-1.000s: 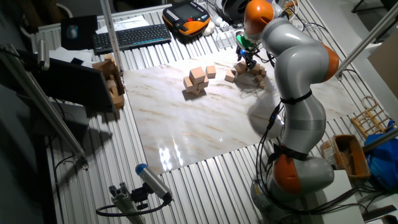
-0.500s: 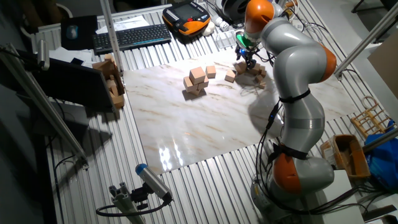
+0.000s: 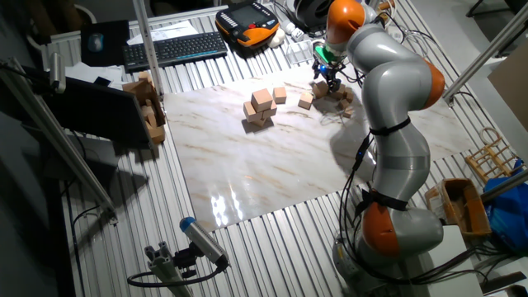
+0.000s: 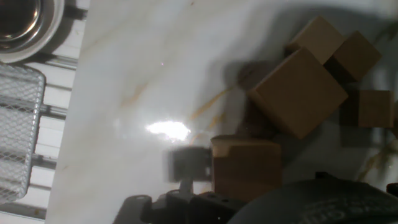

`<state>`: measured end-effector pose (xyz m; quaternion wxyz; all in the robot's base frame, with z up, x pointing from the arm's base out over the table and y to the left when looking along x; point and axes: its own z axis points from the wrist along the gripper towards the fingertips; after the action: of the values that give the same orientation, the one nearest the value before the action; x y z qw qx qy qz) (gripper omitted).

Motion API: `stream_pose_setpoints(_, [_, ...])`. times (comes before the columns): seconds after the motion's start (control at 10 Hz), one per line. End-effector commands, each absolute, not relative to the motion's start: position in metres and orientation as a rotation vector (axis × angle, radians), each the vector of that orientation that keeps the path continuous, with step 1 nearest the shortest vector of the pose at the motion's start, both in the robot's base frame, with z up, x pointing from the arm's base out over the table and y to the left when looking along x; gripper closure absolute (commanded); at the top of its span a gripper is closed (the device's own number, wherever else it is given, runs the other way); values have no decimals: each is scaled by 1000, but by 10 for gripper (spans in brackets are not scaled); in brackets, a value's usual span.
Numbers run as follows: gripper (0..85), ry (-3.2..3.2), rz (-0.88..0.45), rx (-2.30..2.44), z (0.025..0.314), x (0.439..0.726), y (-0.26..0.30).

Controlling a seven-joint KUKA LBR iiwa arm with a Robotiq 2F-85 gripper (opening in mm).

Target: Stack the blocks into a cross shape

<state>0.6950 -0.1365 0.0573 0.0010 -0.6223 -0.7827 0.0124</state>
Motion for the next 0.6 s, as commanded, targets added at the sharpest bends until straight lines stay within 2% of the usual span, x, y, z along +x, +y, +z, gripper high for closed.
stream_pose_setpoints(0.0, [0, -2454, 36, -1951, 56, 695, -138])
stream_pose_setpoints(0.2, [0, -2437, 39, -1953, 50, 693, -139])
stream_pose_setpoints(0.3, [170, -2432, 37, -1954, 48, 692, -139])
stream_pose_setpoints(0.5, [170, -2425, 36, -1955, 47, 691, -139])
